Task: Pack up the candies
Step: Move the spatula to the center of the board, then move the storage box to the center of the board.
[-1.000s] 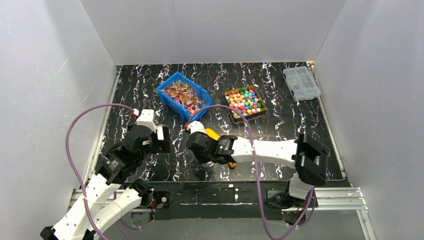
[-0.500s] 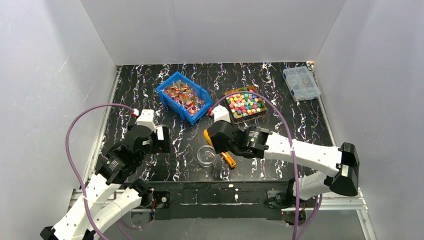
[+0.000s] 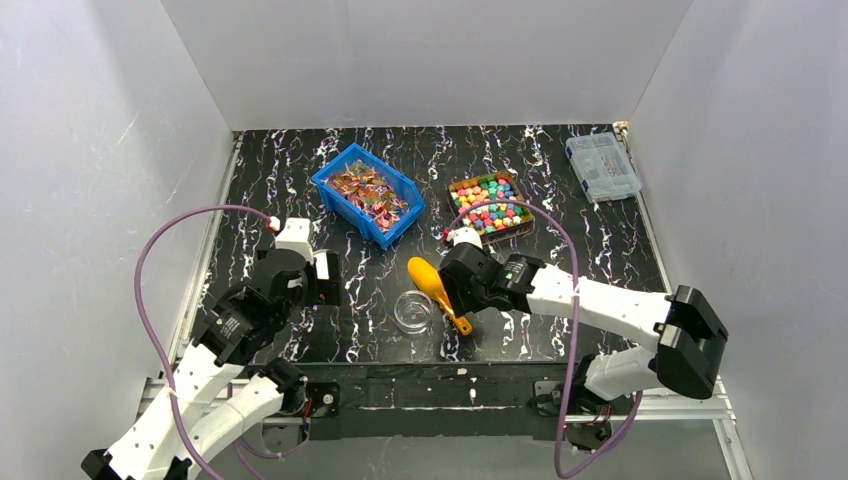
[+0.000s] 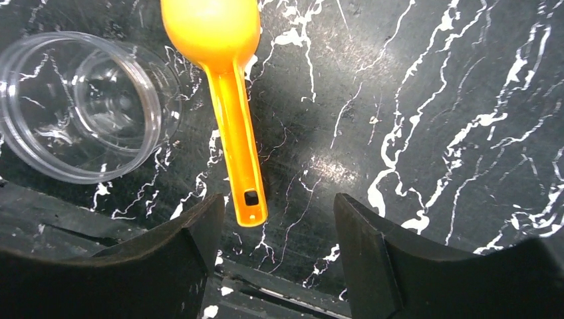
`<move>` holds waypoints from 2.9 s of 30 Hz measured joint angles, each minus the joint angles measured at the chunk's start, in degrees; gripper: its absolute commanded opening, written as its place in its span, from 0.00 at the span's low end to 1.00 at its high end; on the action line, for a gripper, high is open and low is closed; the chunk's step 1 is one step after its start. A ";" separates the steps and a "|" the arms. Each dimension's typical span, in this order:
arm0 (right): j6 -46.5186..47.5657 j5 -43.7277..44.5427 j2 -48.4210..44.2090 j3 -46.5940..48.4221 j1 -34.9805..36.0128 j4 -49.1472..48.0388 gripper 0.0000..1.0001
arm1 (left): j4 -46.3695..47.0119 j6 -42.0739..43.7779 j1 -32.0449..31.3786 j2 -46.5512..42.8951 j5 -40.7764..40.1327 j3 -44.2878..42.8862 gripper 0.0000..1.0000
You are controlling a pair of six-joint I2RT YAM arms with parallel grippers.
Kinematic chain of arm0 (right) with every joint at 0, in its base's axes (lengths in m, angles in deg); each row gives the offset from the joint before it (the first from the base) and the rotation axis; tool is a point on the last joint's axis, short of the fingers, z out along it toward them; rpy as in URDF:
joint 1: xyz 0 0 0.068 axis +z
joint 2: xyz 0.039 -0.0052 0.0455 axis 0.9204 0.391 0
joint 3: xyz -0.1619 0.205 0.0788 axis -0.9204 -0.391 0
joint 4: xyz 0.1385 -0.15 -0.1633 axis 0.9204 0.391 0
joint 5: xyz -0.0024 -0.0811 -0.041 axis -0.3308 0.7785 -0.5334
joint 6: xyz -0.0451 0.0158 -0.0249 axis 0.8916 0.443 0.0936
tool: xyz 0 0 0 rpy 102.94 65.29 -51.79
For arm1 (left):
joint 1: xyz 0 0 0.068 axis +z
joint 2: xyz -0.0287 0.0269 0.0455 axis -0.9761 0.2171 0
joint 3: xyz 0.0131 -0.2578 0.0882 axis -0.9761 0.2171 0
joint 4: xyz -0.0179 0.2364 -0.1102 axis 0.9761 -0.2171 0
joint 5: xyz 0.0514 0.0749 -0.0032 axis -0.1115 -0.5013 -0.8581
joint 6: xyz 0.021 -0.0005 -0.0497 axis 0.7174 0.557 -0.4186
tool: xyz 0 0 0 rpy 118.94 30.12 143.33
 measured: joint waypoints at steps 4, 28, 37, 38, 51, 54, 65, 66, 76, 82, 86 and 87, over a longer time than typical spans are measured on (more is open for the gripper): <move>0.20 -3.43 2.21 -2.62 -1.53 -3.50 0.72 | 0.00 0.00 0.00 0.13 0.00 0.00 0.99; 1.55 -11.50 14.58 -3.58 -4.98 -15.21 0.36 | 0.00 0.02 0.00 0.33 0.02 0.00 0.99; 1.46 -11.26 12.57 -6.19 -4.98 -15.82 0.15 | 0.00 0.04 0.00 0.57 0.02 0.00 0.99; 1.38 -10.95 11.52 -6.97 -4.98 -15.08 0.15 | 0.00 0.04 0.00 0.57 0.02 0.00 0.99; -5.46 -6.86 -4.92 -14.91 -4.98 -5.81 0.17 | 0.00 0.02 0.00 0.52 0.04 0.00 0.99; -7.67 -5.60 -6.95 -16.41 -4.98 -3.28 0.18 | -0.02 0.02 0.00 0.50 0.04 0.00 0.99; -13.29 -2.99 -10.99 -20.94 -4.98 1.77 0.31 | 0.00 0.02 0.00 0.39 0.31 0.00 0.99; -13.62 -2.97 -10.99 -21.20 -4.98 1.99 0.36 | 0.00 0.02 0.00 0.39 0.35 0.00 0.99; -14.56 -1.97 -11.50 -18.56 -4.98 6.12 0.57 | 0.00 0.02 0.00 0.39 0.72 0.00 0.99; -12.28 0.50 -9.29 -8.41 -4.98 8.44 0.62 | 0.00 0.02 0.00 0.33 0.85 0.00 0.99; -9.46 1.84 -5.62 -0.63 -4.98 8.96 0.66 | 0.00 0.00 0.00 0.07 0.92 0.00 0.99; -8.66 2.01 -4.57 1.03 -4.98 8.76 0.68 | 0.00 0.00 0.00 0.07 0.92 0.00 0.99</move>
